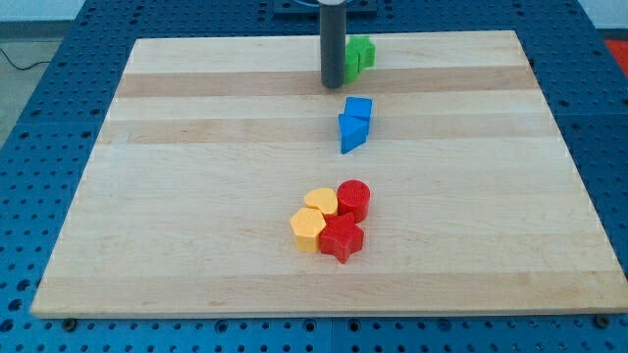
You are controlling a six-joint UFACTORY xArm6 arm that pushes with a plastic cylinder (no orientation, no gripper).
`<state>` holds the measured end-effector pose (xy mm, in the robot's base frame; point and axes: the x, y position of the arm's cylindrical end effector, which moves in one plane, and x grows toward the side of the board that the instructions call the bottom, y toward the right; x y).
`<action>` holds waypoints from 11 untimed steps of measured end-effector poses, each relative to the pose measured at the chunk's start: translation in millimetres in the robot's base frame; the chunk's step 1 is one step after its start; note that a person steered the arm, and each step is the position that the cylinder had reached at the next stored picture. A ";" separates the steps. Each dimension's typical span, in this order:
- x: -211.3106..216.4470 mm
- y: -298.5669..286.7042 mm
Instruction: Move green star slight down
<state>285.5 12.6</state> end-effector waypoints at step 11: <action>-91.4 12.6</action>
